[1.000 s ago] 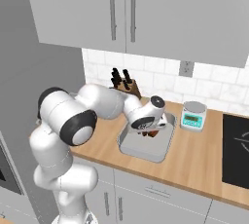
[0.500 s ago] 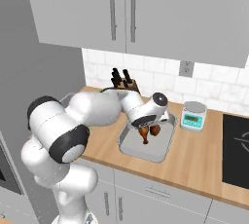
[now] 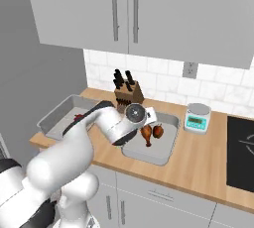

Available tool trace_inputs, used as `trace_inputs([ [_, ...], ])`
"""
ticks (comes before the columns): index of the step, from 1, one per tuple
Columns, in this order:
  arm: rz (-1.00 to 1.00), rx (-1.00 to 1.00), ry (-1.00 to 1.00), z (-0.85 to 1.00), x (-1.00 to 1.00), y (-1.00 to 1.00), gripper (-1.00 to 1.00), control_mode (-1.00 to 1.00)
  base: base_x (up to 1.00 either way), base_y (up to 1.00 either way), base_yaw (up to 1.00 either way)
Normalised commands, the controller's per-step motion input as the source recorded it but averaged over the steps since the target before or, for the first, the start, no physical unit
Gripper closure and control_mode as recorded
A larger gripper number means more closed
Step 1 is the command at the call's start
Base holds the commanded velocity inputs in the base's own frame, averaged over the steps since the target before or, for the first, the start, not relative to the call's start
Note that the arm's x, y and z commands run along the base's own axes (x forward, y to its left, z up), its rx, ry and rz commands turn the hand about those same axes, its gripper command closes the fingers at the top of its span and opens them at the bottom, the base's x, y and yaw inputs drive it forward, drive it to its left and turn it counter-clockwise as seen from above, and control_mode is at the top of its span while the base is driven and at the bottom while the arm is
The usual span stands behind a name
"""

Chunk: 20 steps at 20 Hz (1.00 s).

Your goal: Place one bell pepper and one chicken drumstick in each tupperware on the nearby counter, to pack two identical lunches.

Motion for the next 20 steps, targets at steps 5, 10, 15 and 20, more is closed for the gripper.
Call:
trace_inputs([
  [5, -0.27, 0.02, -0.12, 0.80, -0.58, 0.63, -1.00, -1.00, 0.00, 0.00, 0.00],
  [10, -0.29, 0.08, 0.00, 0.57, -0.70, 0.76, -1.00, -1.00, 0.00, 0.00, 0.00],
  [15, -0.18, 0.09, -0.01, 0.15, -0.52, 0.60, -1.00, -1.00, 0.00, 0.00, 0.00],
  [20, -0.01, 0.17, -0.01, 0.15, -0.48, 0.29, -1.00, -1.00, 0.00, 0.00, 0.00],
])
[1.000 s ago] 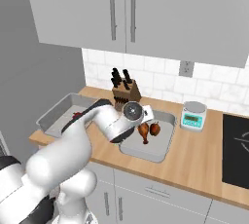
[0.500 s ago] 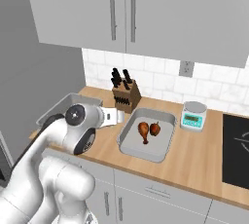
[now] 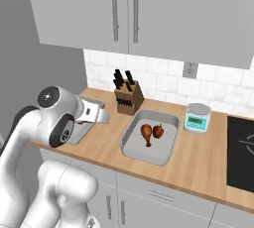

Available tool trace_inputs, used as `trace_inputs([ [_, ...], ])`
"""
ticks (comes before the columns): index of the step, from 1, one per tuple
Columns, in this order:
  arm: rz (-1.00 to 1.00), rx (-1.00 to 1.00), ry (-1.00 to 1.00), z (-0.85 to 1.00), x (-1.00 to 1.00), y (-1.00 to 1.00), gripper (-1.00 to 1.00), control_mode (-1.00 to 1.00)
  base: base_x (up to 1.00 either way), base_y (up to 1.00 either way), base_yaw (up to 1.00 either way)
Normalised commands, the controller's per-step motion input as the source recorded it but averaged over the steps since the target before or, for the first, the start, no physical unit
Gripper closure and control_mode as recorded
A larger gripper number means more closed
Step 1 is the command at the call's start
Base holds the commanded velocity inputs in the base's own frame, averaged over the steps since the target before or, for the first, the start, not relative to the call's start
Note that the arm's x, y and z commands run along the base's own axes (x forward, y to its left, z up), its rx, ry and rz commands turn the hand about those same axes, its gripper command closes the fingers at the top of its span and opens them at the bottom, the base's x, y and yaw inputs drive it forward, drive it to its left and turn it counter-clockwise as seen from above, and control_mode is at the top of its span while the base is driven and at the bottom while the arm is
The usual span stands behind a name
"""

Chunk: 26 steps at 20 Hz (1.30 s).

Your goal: Place one bell pepper and one chicken drumstick in each tupperware on the nearby counter, to pack two identical lunches.

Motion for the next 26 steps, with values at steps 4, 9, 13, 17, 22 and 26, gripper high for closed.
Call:
trace_inputs([
  [4, 0.13, 0.09, -0.17, -0.04, -0.81, 0.03, -1.00, -1.00, 0.00, 0.00, 0.00],
  [9, 0.11, -0.03, -0.26, -0.34, -0.84, 0.30, -1.00, -1.00, 0.00, 0.00, 0.00],
  [13, 0.00, -0.10, -0.14, -0.33, -0.46, 0.66, -1.00, -1.00, 0.00, 0.00, 0.00],
  [17, 0.00, -0.09, -0.14, -0.26, -0.40, 0.37, -1.00, 1.00, -0.19, 0.04, 0.01],
  [22, 0.00, 0.00, 0.00, 0.00, 0.00, 0.00, -1.00, 1.00, -1.00, 0.37, 0.04],
  [26, 0.00, 0.00, 0.00, 0.00, 0.00, 0.00, -1.00, 1.00, -1.00, 0.28, 0.03],
])
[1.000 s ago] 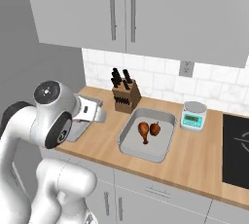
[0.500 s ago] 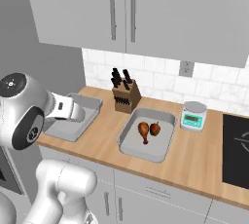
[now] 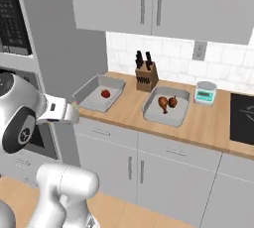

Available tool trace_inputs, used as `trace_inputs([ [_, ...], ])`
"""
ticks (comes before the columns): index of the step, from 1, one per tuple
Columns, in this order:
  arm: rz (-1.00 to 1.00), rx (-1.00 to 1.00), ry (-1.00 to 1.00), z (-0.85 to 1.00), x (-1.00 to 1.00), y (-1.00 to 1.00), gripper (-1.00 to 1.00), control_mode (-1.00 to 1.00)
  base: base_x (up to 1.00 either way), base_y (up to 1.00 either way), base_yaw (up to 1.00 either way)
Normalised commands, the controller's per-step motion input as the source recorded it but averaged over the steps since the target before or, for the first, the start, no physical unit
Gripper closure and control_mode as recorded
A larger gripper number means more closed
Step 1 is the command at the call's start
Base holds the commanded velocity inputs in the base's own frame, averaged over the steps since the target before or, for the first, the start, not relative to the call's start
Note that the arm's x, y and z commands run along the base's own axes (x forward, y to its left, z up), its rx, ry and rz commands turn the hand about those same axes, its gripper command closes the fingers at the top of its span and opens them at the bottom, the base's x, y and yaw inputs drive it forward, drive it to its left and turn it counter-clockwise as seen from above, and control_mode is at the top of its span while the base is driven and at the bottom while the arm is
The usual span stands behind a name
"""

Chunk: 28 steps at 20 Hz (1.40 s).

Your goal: Place one bell pepper and one chicken drumstick in each tupperware on the nearby counter, to pack two identical lunches.

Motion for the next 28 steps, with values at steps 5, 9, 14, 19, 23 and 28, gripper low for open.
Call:
trace_inputs([
  [5, 0.00, 0.00, 0.00, 0.00, 0.00, 0.00, -1.00, 1.00, -0.63, 0.81, 0.03],
  [9, 0.00, 0.00, 0.00, 0.00, 0.00, 0.00, -1.00, 1.00, -0.01, 1.00, 0.00],
  [14, 0.00, 0.00, 0.00, 0.00, 0.00, 0.00, -1.00, 1.00, 0.01, 1.00, 0.00],
  [19, 0.00, 0.00, 0.00, 0.00, 0.00, 0.00, -1.00, 1.00, -0.04, 1.00, 0.00],
  [23, 0.00, 0.00, 0.00, 0.00, 0.00, 0.00, -1.00, 1.00, -0.42, 0.99, 0.00],
  [28, 0.00, 0.00, 0.00, 0.00, 0.00, 0.00, -1.00, 1.00, -0.73, 0.77, 0.00],
])
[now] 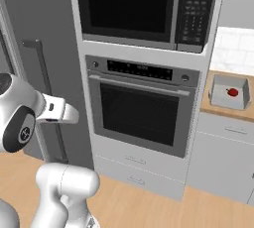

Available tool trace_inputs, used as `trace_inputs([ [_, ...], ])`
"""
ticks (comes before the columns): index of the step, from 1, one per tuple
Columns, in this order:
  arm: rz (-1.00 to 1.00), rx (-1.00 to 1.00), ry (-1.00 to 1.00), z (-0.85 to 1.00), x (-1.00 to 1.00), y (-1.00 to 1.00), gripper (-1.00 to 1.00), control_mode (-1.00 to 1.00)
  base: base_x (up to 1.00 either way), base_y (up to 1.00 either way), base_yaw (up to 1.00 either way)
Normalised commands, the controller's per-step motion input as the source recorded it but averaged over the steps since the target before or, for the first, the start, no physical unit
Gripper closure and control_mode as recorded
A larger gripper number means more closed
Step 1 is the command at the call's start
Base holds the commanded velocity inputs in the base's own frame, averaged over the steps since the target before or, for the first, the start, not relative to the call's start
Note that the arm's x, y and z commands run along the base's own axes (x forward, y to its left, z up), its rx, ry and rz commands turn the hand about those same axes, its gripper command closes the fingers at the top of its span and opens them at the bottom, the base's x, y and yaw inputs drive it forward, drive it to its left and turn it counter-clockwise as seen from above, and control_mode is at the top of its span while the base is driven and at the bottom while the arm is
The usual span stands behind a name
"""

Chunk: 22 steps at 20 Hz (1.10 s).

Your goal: Place one bell pepper and one chicken drumstick in each tupperware on the nearby counter, to pack two identical lunches.

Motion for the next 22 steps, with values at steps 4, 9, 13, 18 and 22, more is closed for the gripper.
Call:
trace_inputs([
  [4, 0.00, 0.00, 0.00, 0.00, 0.00, 0.00, -1.00, 1.00, -1.00, 0.12, 0.00],
  [9, 0.00, 0.00, 0.00, 0.00, 0.00, 0.00, -1.00, 1.00, -1.00, 0.43, 0.00],
  [13, 0.00, 0.00, 0.00, 0.00, 0.00, 0.00, -1.00, 1.00, -0.62, 1.00, 0.00],
  [18, 0.00, 0.00, 0.00, 0.00, 0.00, 0.00, -1.00, 1.00, 0.00, 1.00, 0.00],
  [22, 0.00, 0.00, 0.00, 0.00, 0.00, 0.00, -1.00, 1.00, 0.29, 1.00, 0.00],
])
